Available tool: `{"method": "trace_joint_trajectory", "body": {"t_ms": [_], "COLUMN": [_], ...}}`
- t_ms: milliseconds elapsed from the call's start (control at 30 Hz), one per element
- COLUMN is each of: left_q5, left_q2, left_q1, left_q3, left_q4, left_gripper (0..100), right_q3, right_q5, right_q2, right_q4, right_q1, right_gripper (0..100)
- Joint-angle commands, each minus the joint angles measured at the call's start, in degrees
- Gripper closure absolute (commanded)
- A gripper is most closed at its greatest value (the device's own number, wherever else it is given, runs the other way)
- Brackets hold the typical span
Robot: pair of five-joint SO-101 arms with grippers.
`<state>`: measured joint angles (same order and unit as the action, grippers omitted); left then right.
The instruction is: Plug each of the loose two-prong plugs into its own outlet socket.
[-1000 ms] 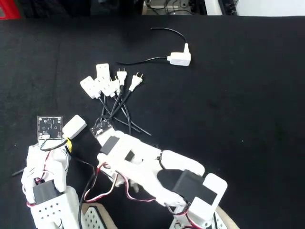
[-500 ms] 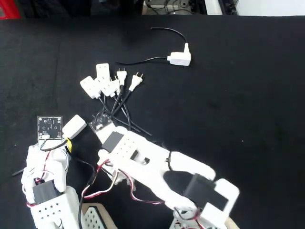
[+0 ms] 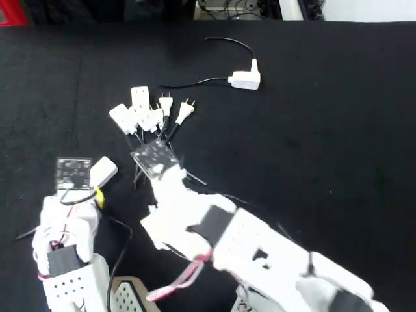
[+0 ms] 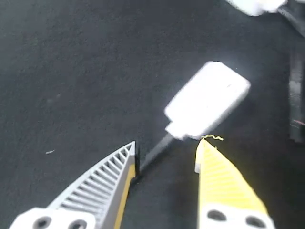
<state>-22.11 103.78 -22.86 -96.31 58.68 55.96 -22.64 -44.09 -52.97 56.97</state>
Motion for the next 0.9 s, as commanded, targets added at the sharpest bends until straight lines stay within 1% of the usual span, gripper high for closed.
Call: {"method": "trace_joint_trajectory", "body": {"t_ms": [0, 100, 167, 200, 233, 300, 433, 567, 733, 800, 867], "left_q5": [-0.53, -0.18, -0.09, -0.09, -0.09, 0.44, 6.77, 11.08, 11.34, 11.52, 11.6], "left_q2": [0.35, 0.35, 0.35, 0.35, 0.35, 0.35, 0.44, 0.44, 0.44, 0.44, 0.44], "left_q1": [9.98, 13.85, 16.22, 17.36, 18.15, 19.21, 20.79, 27.12, 38.37, 40.13, 40.22], "left_q3": [-0.48, 0.13, 0.84, 1.27, 1.63, 3.03, 8.4, 13.14, 16.57, 17.36, 18.51], "left_q4": [3.34, 3.34, 3.34, 3.52, 3.6, 3.43, 3.78, 5.63, 8.44, 9.58, 9.67], "left_gripper": [79, 79, 78, 78, 78, 78, 78, 78, 78, 78, 78], "right_q3": [14.37, 27.21, 34.15, 36.79, 38.46, 39.08, 38.64, 38.46, 38.55, 38.55, 38.55], "right_q5": [0.7, 0.53, 0.26, 0.26, 0.26, 0.0, -6.24, -7.38, -7.12, -7.12, -7.21], "right_q2": [-11.3, -19.65, -25.01, -27.65, -30.2, -34.07, -41.01, -46.11, -50.33, -51.91, -53.41], "right_q4": [24.35, 43.34, 54.15, 57.67, 58.55, 56.26, 46.77, 41.41, 35.43, 33.23, 30.86], "right_q1": [-0.88, -1.49, -3.78, -5.19, -6.68, -10.2, -15.38, -15.74, -15.82, -15.74, -15.74], "right_gripper": [98.7, 98.7, 98.7, 98.7, 98.7, 98.7, 98.7, 98.7, 98.7, 98.7, 98.7]}}
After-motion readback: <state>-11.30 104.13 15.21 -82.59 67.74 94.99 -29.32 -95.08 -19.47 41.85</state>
